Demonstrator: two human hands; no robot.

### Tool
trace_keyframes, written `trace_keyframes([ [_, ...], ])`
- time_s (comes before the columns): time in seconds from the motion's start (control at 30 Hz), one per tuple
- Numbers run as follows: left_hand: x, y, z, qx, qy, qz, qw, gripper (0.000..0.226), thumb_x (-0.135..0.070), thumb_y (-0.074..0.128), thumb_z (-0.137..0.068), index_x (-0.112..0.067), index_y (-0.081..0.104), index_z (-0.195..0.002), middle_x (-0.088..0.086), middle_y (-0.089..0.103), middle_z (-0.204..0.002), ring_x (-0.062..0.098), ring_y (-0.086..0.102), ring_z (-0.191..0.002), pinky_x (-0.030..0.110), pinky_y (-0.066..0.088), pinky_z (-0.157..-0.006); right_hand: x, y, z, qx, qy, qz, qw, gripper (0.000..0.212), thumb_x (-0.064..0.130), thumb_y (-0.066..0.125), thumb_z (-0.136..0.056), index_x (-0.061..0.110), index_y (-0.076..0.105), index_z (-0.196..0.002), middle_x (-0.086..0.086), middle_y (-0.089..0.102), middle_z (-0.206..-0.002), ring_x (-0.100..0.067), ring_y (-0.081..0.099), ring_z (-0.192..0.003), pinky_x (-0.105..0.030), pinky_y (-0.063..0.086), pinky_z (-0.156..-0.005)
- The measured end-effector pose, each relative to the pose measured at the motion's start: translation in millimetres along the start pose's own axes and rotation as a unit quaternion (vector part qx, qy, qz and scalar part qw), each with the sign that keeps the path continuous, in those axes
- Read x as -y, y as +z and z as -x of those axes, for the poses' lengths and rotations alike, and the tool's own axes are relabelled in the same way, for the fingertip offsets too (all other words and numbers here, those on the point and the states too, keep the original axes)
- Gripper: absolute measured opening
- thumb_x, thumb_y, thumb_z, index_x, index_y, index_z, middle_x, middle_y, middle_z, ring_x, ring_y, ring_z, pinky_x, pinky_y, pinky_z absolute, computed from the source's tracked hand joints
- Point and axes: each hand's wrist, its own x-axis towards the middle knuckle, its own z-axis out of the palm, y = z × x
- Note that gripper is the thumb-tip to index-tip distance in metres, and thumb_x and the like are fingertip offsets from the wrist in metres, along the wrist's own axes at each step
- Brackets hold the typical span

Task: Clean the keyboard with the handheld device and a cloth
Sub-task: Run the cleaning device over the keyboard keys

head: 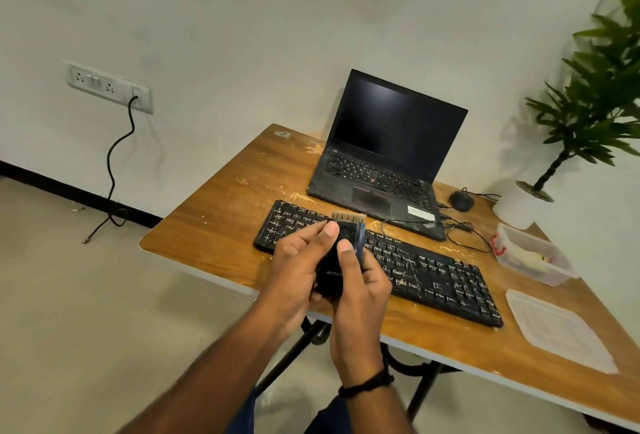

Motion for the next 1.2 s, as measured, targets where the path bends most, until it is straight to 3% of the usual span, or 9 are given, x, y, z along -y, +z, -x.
trace_keyframes([
  [0.1,0.9,2.5,3.7,0.017,0.003,0.005,1.0,0.035,-0.032,0.06,-0.094,-0.003,0.071,-0.111,0.008,0.074,-0.088,0.017,0.072,-0.077,0.023,0.053,-0.059,1.0,-1.8,0.9,-0.015,-0.002,-0.003,1.0,0.035,0.049,0.071,-0.082,0.017,0.075,-0.095,-0.024,0.07,-0.09,-0.032,0.067,-0.081,-0.046,0.053,-0.071],
  [0.2,2.5,5.3,6.6,0.035,-0.003,-0.001,0.999,0.024,-0.023,0.054,-0.101,-0.004,0.068,-0.104,-0.003,0.069,-0.069,0.004,0.064,-0.053,0.013,0.044,-0.042,-0.9,-2.5,2.8,-0.027,0.008,0.002,1.0,0.04,0.055,0.07,-0.076,0.019,0.075,-0.094,-0.022,0.07,-0.085,-0.035,0.064,-0.075,-0.05,0.051,-0.067],
  [0.37,3.3,-6.6,-2.8,0.022,0.009,0.014,1.0,0.028,-0.032,0.071,-0.091,-0.009,0.072,-0.105,0.009,0.064,-0.069,0.01,0.048,-0.038,0.021,0.04,-0.034,6.0,-6.8,-2.6,0.008,0.087,-0.033,0.996,0.047,0.047,0.074,-0.077,0.002,0.067,-0.092,-0.018,0.06,-0.068,-0.024,0.05,-0.048,-0.025,0.039,-0.039],
  [0.57,-4.3,-29.1,-16.1,-0.005,0.074,0.019,0.997,0.047,-0.004,0.08,-0.07,-0.014,0.073,-0.116,0.013,0.076,-0.109,0.024,0.073,-0.101,0.032,0.059,-0.084,19.5,-12.2,-15.1,-0.008,0.177,-0.159,0.971,0.05,0.034,0.072,-0.082,0.002,0.064,-0.119,-0.011,0.069,-0.091,-0.01,0.053,-0.055,-0.016,0.043,-0.041],
  [0.73,0.0,-35.7,-17.9,0.006,0.118,-0.1,0.988,0.055,-0.001,0.083,-0.07,-0.015,0.071,-0.122,0.01,0.075,-0.112,0.028,0.071,-0.108,0.042,0.057,-0.095,17.4,0.6,-20.6,0.011,0.23,-0.212,0.95,0.04,0.036,0.072,-0.081,0.004,0.069,-0.104,-0.014,0.068,-0.089,-0.011,0.055,-0.062,-0.016,0.049,-0.047],
  [0.87,-24.0,-56.9,-34.9,0.054,0.171,-0.264,0.948,0.077,-0.016,0.093,-0.068,-0.028,0.06,-0.137,-0.008,0.067,-0.131,0.011,0.062,-0.123,0.033,0.053,-0.098,16.9,6.6,-34.4,0.023,0.226,-0.139,0.964,0.046,0.038,0.073,-0.081,0.005,0.063,-0.111,-0.014,0.066,-0.087,-0.013,0.056,-0.059,-0.02,0.047,-0.046],
  [0.97,-44.6,-81.5,-51.9,0.042,0.133,-0.421,0.896,0.122,-0.041,0.098,-0.054,-0.049,0.027,-0.154,-0.017,0.032,-0.159,0.007,0.029,-0.145,0.039,0.035,-0.114,18.3,10.7,-56.2,0.011,0.192,-0.087,0.977,0.055,0.028,0.074,-0.084,0.003,0.051,-0.127,-0.018,0.066,-0.097,-0.016,0.061,-0.06,-0.023,0.048,-0.048],
  [1.07,-55.7,-105.7,-72.6,0.072,0.049,-0.538,0.838,0.145,-0.047,0.098,-0.052,-0.043,-0.001,-0.159,-0.013,0.023,-0.163,0.013,0.016,-0.149,0.043,0.028,-0.118,18.3,17.8,-81.6,0.019,0.165,-0.023,0.986,0.046,0.021,0.071,-0.086,0.011,0.044,-0.122,-0.017,0.065,-0.099,-0.016,0.059,-0.059,-0.024,0.044,-0.046],
  [1.2,-48.3,-121.5,-90.3,0.112,0.012,-0.615,0.781,0.154,-0.055,0.096,-0.052,-0.031,-0.011,-0.16,-0.005,0.027,-0.163,0.02,0.017,-0.151,0.046,0.021,-0.122,9.7,36.8,-111.8,0.048,0.107,0.11,0.987,0.051,0.029,0.072,-0.087,0.019,0.039,-0.125,-0.012,0.066,-0.103,-0.016,0.061,-0.07,-0.023,0.045,-0.048],
])
